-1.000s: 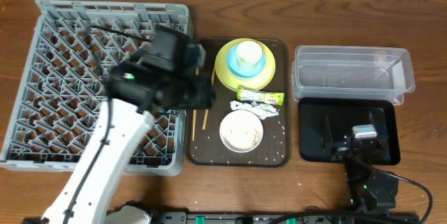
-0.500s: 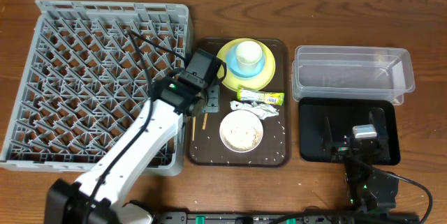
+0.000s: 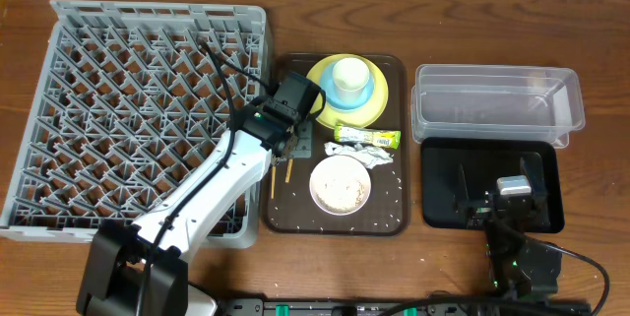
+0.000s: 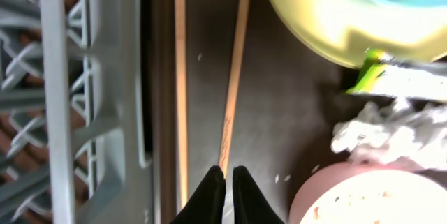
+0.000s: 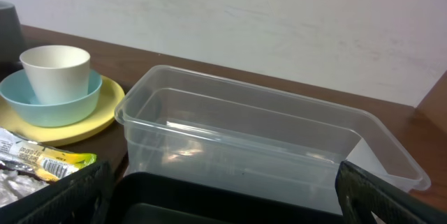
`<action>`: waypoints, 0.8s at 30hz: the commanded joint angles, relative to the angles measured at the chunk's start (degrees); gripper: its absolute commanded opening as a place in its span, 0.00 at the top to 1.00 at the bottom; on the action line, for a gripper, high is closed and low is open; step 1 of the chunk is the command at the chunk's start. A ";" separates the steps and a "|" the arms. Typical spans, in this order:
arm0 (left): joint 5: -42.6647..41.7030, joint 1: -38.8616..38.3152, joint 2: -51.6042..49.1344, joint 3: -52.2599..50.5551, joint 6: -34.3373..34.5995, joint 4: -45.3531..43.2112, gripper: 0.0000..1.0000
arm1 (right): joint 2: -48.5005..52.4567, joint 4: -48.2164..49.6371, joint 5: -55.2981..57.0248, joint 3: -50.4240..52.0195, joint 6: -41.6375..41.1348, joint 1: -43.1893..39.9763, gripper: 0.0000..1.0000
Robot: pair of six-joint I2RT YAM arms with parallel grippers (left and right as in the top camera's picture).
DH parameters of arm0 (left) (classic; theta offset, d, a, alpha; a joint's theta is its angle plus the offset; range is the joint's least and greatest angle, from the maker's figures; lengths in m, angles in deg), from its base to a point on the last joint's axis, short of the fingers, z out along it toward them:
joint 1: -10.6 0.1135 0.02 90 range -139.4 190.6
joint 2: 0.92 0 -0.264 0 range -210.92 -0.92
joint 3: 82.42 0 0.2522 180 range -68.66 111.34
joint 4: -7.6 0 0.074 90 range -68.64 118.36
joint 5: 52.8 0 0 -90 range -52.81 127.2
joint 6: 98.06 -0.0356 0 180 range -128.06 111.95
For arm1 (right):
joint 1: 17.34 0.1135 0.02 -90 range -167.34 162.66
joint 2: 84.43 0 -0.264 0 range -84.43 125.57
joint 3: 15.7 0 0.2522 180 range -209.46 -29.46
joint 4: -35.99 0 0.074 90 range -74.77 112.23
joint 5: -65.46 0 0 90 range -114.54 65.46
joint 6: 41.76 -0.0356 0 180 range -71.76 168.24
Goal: Sort waste into correct bins and load items into the dishwasher
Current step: 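Move the left gripper over the wooden chopsticks on the tray, then lower the left gripper and grasp one wooden chopstick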
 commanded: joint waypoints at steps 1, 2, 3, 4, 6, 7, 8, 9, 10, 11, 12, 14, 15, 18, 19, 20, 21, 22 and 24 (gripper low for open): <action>0.87 -0.26 -0.28 -2.03 -1.86 -2.12 0.92 | -0.31 -0.26 -0.07 0.09 0.61 0.39 0.01; 0.87 -0.26 -0.28 -2.54 -1.84 -2.58 0.92 | -0.31 -0.26 -0.07 0.09 0.61 0.39 0.01; 0.85 -0.26 -0.28 -2.80 -1.81 -2.71 0.92 | -0.31 -0.26 -0.07 0.09 0.61 0.39 0.01; 0.85 -0.26 -0.28 -2.97 -1.81 -2.71 0.92 | -0.31 -0.24 -0.07 0.09 0.61 0.39 0.01; 0.87 -0.26 -0.28 -3.04 -1.84 -2.73 0.92 | -0.31 -0.24 -0.07 0.09 0.61 0.39 0.01; 0.87 -0.26 -0.28 -3.06 -1.84 -2.99 0.92 | -0.31 -0.26 -0.07 0.09 0.61 0.39 0.01; 0.87 -0.26 -0.37 -3.13 -1.84 -3.50 0.92 | -0.31 -0.24 -0.07 0.09 0.63 0.39 0.01; 0.87 -0.26 -0.52 -3.26 -1.84 -4.31 0.92 | -0.31 -0.24 -0.07 0.09 0.61 0.39 0.01; 0.90 -0.26 -0.74 -3.45 -1.84 -5.66 0.92 | -0.31 -0.24 -0.07 0.09 0.63 0.39 0.01; 0.92 -0.26 -1.05 -3.63 -1.86 -7.21 0.91 | -0.31 -0.24 -0.07 0.09 0.61 0.39 0.01; 0.92 -0.26 -1.42 -3.74 -1.88 -9.25 0.90 | -0.31 -0.24 -0.07 0.09 0.61 0.39 0.01; 0.90 -0.26 -1.73 -3.74 -2.99 -12.22 0.89 | -0.31 -0.24 -0.07 0.09 0.63 0.39 0.01; 0.90 -0.26 -1.73 -3.74 -3.02 -12.48 0.89 | -0.31 -0.24 -0.07 0.09 0.61 0.39 0.01; 0.92 -0.26 -1.97 -3.80 -3.74 -12.63 0.89 | -0.31 -0.26 -0.07 0.09 0.61 0.39 0.01; 0.92 -0.26 -2.23 -3.85 -4.15 -12.61 0.89 | -0.31 -0.24 -0.07 0.09 0.63 0.39 0.01; 0.92 -0.26 -2.58 -3.91 -4.72 -12.63 0.89 | -0.31 -0.26 -0.07 0.09 0.61 0.39 0.01; 0.94 -0.26 -3.21 -3.91 -4.92 -12.66 0.89 | -0.31 -0.26 -0.07 0.09 0.61 0.39 0.01; 0.92 -0.26 -3.78 -3.91 -4.92 -12.83 0.89 | -0.31 -0.24 -0.07 0.09 0.61 0.39 0.01; 0.92 -0.24 -5.68 -3.91 -4.90 -13.99 0.83 | -0.31 -0.24 -0.07 0.09 0.61 0.39 0.01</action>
